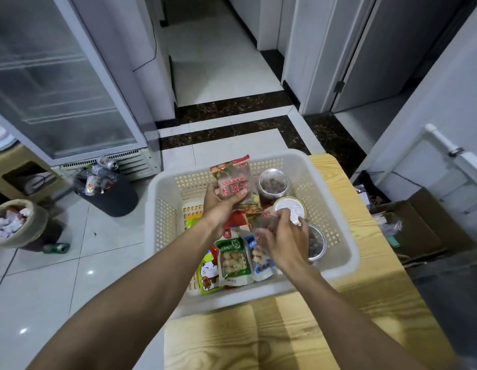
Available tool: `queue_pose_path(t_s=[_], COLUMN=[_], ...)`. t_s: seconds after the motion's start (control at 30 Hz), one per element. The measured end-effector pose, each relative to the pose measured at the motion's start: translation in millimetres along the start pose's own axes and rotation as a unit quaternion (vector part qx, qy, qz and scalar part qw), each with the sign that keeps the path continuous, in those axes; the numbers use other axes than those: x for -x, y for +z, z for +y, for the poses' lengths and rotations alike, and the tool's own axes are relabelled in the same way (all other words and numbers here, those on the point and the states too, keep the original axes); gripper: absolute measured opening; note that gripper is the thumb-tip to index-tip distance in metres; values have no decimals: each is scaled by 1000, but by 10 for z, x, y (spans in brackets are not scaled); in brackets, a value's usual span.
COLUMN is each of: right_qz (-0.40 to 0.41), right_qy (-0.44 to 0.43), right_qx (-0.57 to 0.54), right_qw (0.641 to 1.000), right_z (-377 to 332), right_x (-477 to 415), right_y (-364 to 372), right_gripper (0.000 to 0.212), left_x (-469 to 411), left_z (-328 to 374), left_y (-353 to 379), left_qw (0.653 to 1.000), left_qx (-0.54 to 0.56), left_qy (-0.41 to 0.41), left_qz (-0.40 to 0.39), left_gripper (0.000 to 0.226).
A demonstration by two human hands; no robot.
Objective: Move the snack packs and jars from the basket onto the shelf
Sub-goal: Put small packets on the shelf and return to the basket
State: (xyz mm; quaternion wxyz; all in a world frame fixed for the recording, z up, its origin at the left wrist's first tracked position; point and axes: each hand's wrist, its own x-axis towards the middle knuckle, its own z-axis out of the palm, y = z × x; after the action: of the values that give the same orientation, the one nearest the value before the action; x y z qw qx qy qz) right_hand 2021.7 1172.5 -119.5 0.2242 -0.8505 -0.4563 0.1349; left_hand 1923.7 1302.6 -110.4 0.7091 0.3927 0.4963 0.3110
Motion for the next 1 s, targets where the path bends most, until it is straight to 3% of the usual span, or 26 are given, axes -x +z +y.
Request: queue_pose_path(t_s=[0.13,0.2,0.43,0.57,0.67,0.73,0.9,1.0], right_qz=[4,18,19,62,112,137,226,268], right_qy=[67,76,83,118,122,123,118,119], right_qx=[-257,-330,-400,-499,-533,-533,-512,-492], right_qw=[964,941,913,856,829,826,820,820], right_z=[-55,-63,-43,-16,20,65,79,128], right_x=[28,70,420,914,1428,1803,2728,3203], right_y=[-233,-384,-1075,-1640,-2024,-2228,-2773,-3098], right_gripper=[36,34,40,40,55,64,47,51], left_x=[265,426,902,1257,1656,1956,2708,3212], left_z=[206,294,592,751,822,796,641,544], left_y=[16,46,162,378,614,782,1298,1661], left_qw=[997,995,987,980,971,964,936,917], left_qx=[-6,-4,-50,-68,-60,-58,-67,-73], left_qy=[71,99,138,145,145,142,143,144], left_qz=[-19,-32,-69,-117,-178,-218,-316,-364], left_gripper=[56,51,37,36,31,29,28,37])
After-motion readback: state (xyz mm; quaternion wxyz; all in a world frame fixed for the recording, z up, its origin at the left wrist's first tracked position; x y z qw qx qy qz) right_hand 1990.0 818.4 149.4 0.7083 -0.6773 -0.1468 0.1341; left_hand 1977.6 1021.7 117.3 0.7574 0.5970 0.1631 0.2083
